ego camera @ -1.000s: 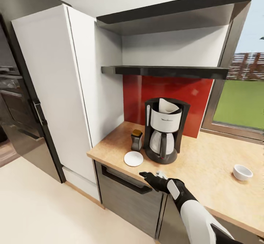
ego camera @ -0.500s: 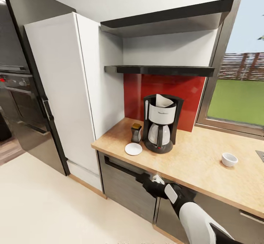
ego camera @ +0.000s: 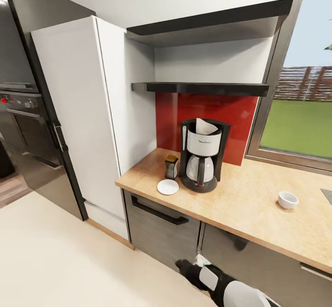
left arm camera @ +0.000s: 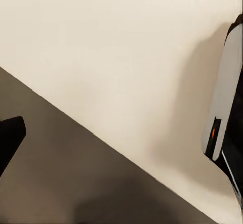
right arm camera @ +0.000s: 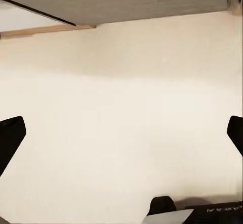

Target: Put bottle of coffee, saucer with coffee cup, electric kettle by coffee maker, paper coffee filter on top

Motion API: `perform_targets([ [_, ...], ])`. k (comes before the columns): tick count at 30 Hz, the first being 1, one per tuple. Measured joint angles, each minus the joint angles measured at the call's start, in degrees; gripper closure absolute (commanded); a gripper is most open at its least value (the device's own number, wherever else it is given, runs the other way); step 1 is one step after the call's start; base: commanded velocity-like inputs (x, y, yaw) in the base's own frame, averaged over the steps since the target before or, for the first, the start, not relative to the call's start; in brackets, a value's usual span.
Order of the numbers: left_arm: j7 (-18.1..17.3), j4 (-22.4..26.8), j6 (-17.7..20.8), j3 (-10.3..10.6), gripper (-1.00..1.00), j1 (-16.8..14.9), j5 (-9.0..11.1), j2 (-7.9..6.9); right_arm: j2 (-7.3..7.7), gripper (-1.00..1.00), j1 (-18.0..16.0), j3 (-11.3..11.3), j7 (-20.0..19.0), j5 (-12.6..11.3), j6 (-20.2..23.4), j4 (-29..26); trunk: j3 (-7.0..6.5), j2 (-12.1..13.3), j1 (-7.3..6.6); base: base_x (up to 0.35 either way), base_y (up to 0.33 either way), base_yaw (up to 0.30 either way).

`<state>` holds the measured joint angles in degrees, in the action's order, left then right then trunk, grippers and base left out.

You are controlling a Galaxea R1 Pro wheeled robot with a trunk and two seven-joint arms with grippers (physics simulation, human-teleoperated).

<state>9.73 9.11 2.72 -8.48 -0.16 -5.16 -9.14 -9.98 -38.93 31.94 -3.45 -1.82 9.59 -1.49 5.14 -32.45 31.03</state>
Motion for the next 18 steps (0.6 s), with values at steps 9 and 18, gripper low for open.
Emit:
perform_targets([
  [9, -0.1, 0.6, -3.3, 0.3, -1.0, 0.0, -0.3, 3.16, 4.06, -1.0, 10.4, -0.6, 7.3, 12.6, -5.0, 0.1, 0.01, 0.0, 0.0, 0.0, 0.0, 0.0],
  [18, -0.1, 0.0, -5.5, 0.5, -1.0, 0.1, -0.5, 4.2, 9.33, -1.0, 20.5, -0.6, 7.5, 28.8, -5.4, 0.1, 0.02, 0.0, 0.0, 0.0, 0.0, 0.0],
])
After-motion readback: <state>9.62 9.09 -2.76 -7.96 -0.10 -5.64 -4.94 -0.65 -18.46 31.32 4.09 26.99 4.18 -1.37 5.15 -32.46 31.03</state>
